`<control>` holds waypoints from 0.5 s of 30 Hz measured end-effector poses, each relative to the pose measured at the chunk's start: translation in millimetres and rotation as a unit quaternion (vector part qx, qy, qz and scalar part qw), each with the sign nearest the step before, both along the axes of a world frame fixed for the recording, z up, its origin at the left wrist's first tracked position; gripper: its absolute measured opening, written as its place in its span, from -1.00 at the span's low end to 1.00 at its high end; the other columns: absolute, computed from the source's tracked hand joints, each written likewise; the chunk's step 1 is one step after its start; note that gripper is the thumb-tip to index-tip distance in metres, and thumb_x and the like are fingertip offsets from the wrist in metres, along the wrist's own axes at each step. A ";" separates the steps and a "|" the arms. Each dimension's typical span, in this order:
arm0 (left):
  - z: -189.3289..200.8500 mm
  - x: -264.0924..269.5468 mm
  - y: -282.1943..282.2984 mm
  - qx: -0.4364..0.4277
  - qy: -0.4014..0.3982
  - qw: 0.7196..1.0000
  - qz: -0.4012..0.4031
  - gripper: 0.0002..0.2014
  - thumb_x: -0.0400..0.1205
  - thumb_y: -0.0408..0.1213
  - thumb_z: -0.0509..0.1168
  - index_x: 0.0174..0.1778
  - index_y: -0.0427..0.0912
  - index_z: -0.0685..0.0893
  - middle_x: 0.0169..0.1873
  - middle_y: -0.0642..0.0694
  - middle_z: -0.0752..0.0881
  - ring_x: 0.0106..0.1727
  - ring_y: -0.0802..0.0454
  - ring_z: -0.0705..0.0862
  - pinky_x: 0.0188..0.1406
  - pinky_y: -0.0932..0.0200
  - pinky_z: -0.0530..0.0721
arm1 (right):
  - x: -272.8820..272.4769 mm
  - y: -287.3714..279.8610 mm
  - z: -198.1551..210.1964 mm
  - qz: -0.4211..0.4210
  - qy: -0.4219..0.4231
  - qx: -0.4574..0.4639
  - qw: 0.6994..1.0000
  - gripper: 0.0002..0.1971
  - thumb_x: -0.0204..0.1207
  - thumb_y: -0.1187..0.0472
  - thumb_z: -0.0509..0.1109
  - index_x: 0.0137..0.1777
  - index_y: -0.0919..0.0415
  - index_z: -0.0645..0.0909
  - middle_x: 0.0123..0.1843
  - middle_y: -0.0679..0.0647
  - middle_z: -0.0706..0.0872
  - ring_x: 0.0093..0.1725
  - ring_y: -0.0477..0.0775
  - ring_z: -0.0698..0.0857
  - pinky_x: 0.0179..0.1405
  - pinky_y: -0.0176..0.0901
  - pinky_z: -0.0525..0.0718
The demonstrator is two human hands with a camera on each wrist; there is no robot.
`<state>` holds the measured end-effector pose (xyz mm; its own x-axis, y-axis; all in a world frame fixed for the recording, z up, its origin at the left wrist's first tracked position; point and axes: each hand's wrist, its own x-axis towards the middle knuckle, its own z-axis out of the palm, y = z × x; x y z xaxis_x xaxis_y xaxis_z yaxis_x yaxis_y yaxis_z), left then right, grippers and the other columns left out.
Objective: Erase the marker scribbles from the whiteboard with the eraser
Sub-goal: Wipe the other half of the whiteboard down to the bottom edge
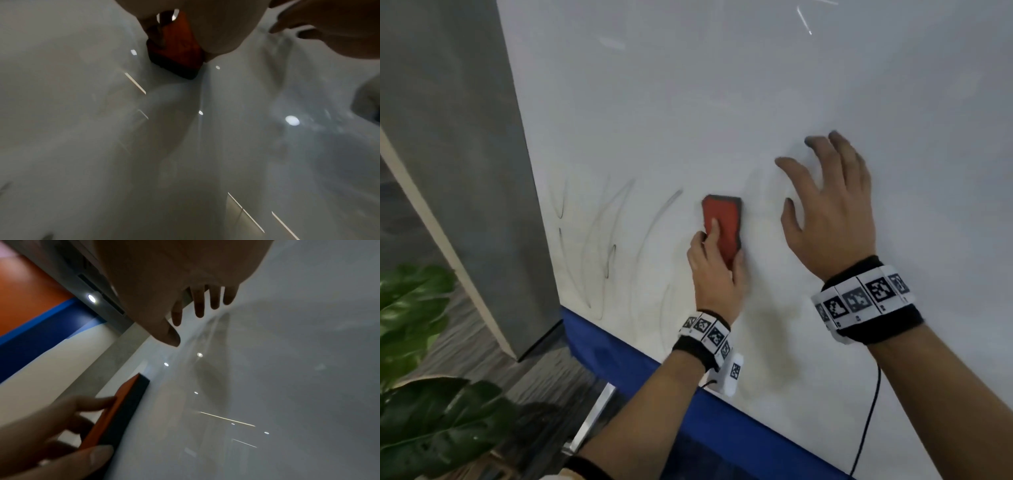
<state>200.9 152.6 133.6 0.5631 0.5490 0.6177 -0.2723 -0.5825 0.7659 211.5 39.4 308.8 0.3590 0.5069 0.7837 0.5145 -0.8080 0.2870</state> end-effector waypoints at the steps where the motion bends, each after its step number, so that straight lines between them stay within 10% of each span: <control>1: 0.9 2.7 4.4 -0.038 0.009 0.999 0.011 -0.33 0.73 -0.16 0.31 0.73 -0.20 0.22 0.48 -0.27 0.39 0.42 -0.17 0.43 0.53 0.06 0.42 | -0.7 3.3 2.5 -0.003 0.012 -0.005 1.000 -0.46 0.52 0.32 0.34 0.53 0.14 0.52 0.65 0.32 0.39 0.70 0.44 0.27 0.68 0.34 0.24; 7: -27.9 9.7 44.3 -0.366 0.175 0.909 0.098 -0.30 0.76 -0.15 0.27 0.77 -0.20 0.10 0.44 -0.35 0.44 0.38 -0.42 0.54 0.38 -0.18 0.57 | -0.6 -13.2 -7.2 -0.074 0.043 -0.083 0.993 -0.32 0.51 0.30 0.41 0.65 0.11 0.39 0.82 0.27 0.04 0.79 0.41 0.02 0.76 0.38 0.04; 11: 4.6 -1.7 25.3 -0.062 0.029 0.997 0.024 -0.34 0.75 -0.17 0.31 0.74 -0.16 0.21 0.45 -0.28 0.42 0.39 -0.20 0.46 0.46 0.08 0.46 | -3.1 2.1 2.8 -0.064 0.017 -0.048 0.997 -0.40 0.48 0.29 0.41 0.57 0.09 0.49 0.77 0.31 0.19 0.76 0.43 0.15 0.74 0.36 0.09; 15: 35.2 11.1 38.0 0.063 -0.029 0.997 0.034 -0.40 0.75 -0.19 0.30 0.72 -0.11 0.28 0.44 -0.27 0.43 0.37 -0.23 0.46 0.49 -0.02 0.48 | -3.5 22.8 21.7 -0.036 -0.005 -0.028 0.999 -0.42 0.50 0.32 0.35 0.56 0.08 0.49 0.77 0.32 0.18 0.75 0.44 0.15 0.73 0.37 0.11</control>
<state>212.0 190.6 168.8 0.4886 0.5002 0.7149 -0.2707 -0.6920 0.6692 208.0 62.3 330.5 0.3880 0.5222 0.7594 0.4517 -0.8260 0.3372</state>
